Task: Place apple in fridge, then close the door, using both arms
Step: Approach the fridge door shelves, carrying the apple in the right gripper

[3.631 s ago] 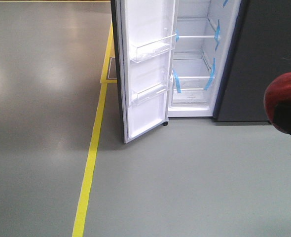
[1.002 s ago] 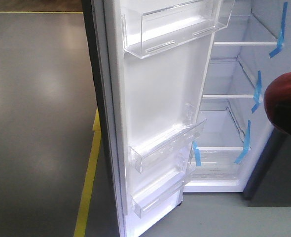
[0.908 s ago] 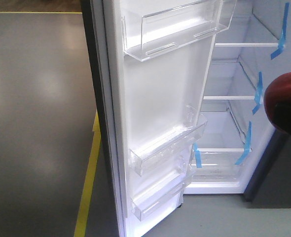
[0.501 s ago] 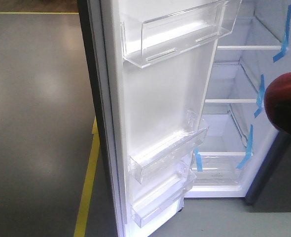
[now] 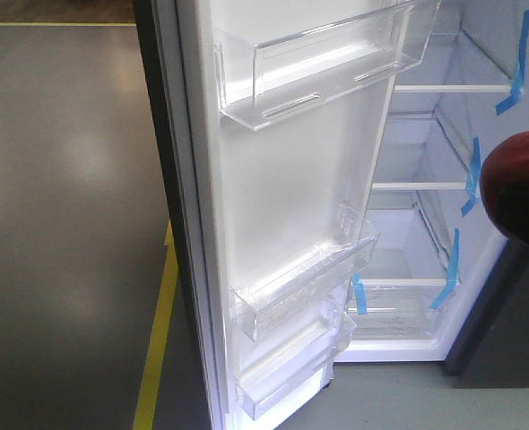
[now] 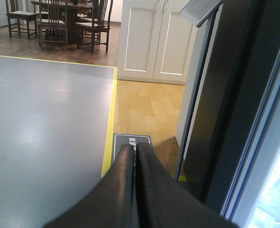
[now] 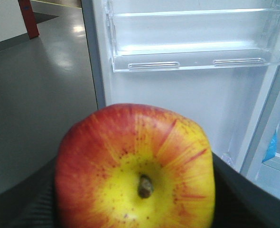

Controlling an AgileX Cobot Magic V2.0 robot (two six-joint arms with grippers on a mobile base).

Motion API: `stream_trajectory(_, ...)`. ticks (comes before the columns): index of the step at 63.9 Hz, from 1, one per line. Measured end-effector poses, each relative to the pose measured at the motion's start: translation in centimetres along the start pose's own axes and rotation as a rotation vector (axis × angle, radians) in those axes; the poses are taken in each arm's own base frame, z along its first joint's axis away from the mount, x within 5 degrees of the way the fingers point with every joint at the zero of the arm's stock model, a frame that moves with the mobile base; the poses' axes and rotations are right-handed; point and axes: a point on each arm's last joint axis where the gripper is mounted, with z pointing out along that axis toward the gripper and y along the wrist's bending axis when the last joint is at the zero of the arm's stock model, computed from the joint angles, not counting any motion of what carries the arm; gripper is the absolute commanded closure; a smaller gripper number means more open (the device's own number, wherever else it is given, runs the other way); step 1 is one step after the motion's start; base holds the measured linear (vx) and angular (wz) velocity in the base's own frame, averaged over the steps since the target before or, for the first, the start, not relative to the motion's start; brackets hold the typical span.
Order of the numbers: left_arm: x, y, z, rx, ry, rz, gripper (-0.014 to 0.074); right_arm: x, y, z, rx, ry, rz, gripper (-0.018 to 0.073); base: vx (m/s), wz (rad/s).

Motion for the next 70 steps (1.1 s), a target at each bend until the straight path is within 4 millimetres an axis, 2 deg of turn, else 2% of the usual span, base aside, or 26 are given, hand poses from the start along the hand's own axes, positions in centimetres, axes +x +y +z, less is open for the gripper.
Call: stream_trajectory(70,0.00,0.00,0.00,0.000,0.000,0.000,0.0603,0.00,0.00,0.00,0.000,0.000,0.000,0.0566,0.05,-0.01)
